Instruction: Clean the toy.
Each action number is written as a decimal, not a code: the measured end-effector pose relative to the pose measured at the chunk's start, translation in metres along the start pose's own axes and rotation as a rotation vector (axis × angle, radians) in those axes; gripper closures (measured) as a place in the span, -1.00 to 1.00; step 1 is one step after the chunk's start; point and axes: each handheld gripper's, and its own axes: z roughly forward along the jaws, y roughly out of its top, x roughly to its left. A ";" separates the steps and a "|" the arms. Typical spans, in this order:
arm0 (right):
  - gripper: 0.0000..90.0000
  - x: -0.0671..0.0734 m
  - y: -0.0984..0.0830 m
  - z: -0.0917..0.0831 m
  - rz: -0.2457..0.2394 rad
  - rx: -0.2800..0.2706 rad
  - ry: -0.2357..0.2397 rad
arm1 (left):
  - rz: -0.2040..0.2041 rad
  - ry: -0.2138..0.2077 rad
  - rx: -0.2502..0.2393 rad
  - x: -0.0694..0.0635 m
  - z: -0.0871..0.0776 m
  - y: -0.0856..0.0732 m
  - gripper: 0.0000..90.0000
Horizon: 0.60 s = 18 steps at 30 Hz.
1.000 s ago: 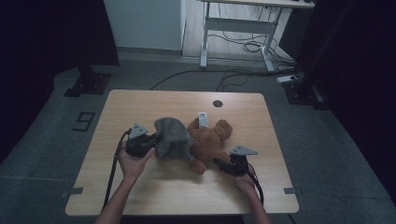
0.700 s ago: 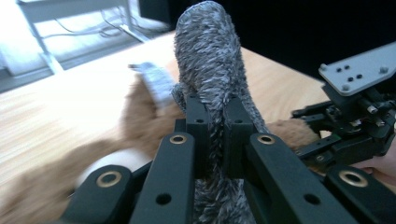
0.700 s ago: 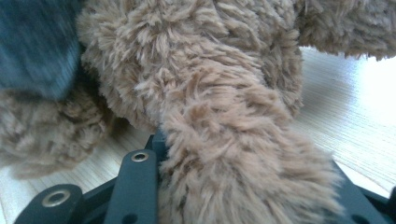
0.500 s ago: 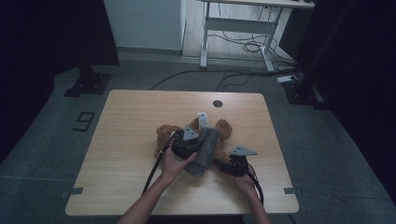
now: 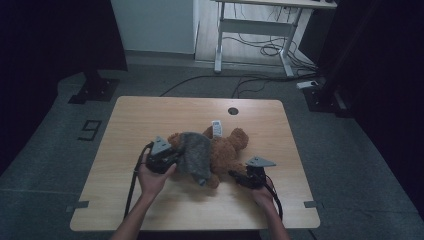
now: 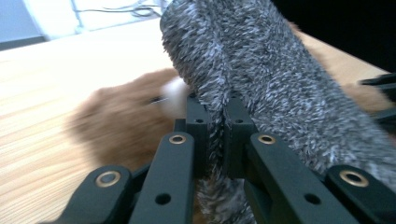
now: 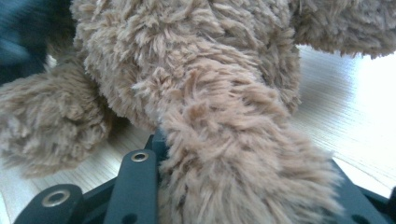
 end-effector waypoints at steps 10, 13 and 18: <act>0.30 0.000 -0.001 0.002 0.009 0.005 0.007 | -0.112 0.041 0.154 0.043 0.024 -0.042 0.84; 0.30 0.000 -0.001 0.003 0.010 0.006 0.009 | -0.109 0.064 0.188 0.048 0.036 -0.044 0.84; 0.29 -0.001 -0.001 0.003 0.013 0.007 0.006 | -0.114 0.079 0.222 0.055 0.045 -0.049 0.84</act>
